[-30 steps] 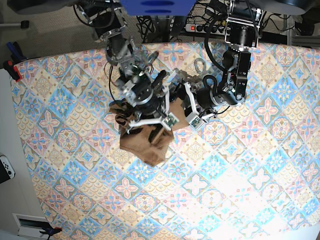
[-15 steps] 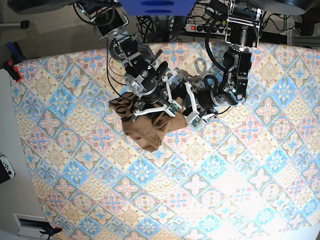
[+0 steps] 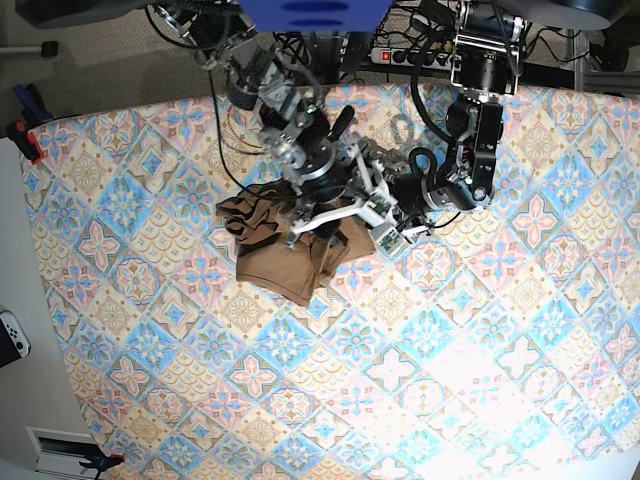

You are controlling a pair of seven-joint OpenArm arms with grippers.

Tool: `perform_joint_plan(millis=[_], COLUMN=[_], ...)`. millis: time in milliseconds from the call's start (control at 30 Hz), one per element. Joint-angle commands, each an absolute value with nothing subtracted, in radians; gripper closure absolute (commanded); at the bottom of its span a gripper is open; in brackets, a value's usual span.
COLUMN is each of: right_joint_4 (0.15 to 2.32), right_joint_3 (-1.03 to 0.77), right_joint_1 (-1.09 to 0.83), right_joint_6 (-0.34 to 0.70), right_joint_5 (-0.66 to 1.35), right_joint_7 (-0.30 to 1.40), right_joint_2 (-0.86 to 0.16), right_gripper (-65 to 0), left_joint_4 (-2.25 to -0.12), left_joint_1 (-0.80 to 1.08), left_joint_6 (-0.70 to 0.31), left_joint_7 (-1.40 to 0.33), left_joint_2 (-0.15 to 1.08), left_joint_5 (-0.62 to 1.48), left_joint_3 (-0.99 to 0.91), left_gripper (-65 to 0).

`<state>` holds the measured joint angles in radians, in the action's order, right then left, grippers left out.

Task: Layout the t-shirt on the table in an organized manner, then fold the t-shirt properly
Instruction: 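Fold the held end with the right gripper over onto the left gripper, then release and regrasp the bundled shirt with the right gripper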

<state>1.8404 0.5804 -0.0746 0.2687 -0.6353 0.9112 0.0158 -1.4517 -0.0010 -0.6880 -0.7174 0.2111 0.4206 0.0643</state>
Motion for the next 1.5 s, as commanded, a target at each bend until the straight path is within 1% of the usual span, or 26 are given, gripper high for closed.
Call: perform_joint_plan(millis=[0,67,133,267,333,367,467,567,633,700,767,900,967,1033,1100,1300,1467], right_joint_4=[1.854,1.853,1.851,1.854,1.865,1.873,1.879,1.886,1.899,1.900,1.911,1.916,1.914,1.913,1.913,1.911,1.891], right_joint_3=[0.601,0.625,0.644,0.648,0.644,0.638,0.579,0.526,0.472,0.390,0.289,0.105,-0.008,-0.084,-0.147,-0.153,-0.065], right_joint_1=[-0.070,-0.070,-0.070,-0.070,-0.070,-0.070,-0.068,-0.070,-0.070,-0.070,-0.059,-0.019,0.002,0.022,0.044,0.073,0.073], right_joint_6=[0.278,0.277,0.242,0.085,0.041,0.036,0.036,0.036,0.036,0.038,0.039,0.117,0.179,0.231,0.246,0.249,0.249], right_joint_5=[-0.657,-0.763,-0.834,-0.839,-0.839,-0.837,-0.828,-0.746,-0.662,-0.541,-0.423,-0.234,-0.133,-0.058,-0.002,0.013,0.013], right_joint_7=[0.892,0.886,0.885,0.883,0.862,0.845,0.828,0.829,0.832,0.834,0.834,0.834,0.834,0.835,0.835,0.875,0.874], right_joint_2=[0.025,0.025,0.025,0.025,0.021,0.021,0.019,0.012,-0.024,-0.079,-0.111,-0.130,-0.130,-0.128,-0.128,-0.128,-0.125], right_gripper=[-29.2,-29.2,-29.2,-29.2,-29.2,-29.2,-29.2,-29.2,-29.2,-29.2,-29.2,-29.2,-29.2,-29.2,-29.2,-29.2,-29.2], left_joint_4=[-1.466,-1.466,-1.466,-1.466,-1.466,-1.466,-1.466,-1.466,-1.466,-1.466,-1.466,-1.466,-1.466,-1.466,-1.466,-1.466,-1.466], left_joint_1=[-0.021,-0.021,-0.021,-0.021,-0.021,-0.021,-0.021,-0.021,-0.019,-0.019,-0.018,-0.015,-0.015,-0.015,-0.016,-0.021,-0.021], left_joint_6=[-0.679,-0.679,-0.679,-0.679,-0.679,-0.679,-0.679,-0.679,-0.679,-0.679,-0.679,-0.679,-0.679,-0.679,-0.679,-0.679,-0.679], left_joint_7=[-0.694,-0.694,-0.694,-0.694,-0.694,-0.694,-0.694,-0.694,-0.694,-0.694,-0.694,-0.694,-0.694,-0.694,-0.694,-0.694,-0.694], left_joint_2=[0.208,0.208,0.208,0.208,0.208,0.208,0.208,0.208,0.208,0.208,0.208,0.209,0.209,0.209,0.209,0.209,0.209], left_joint_5=[0.443,0.443,0.443,0.443,0.443,0.441,0.441,0.441,0.441,0.441,0.441,0.441,0.441,0.441,0.441,0.441,0.441], left_joint_3=[0.064,0.064,0.064,0.064,0.064,0.064,0.064,0.064,0.064,0.064,0.064,0.064,0.064,0.064,0.064,0.064,0.064], left_gripper=[-47.0,-47.0,-47.0,-47.0,-47.0,-47.0,-47.0,-47.0,-47.0,-47.0,-47.0,-47.0,-47.0,-47.0,-47.0,-47.0,-47.0])
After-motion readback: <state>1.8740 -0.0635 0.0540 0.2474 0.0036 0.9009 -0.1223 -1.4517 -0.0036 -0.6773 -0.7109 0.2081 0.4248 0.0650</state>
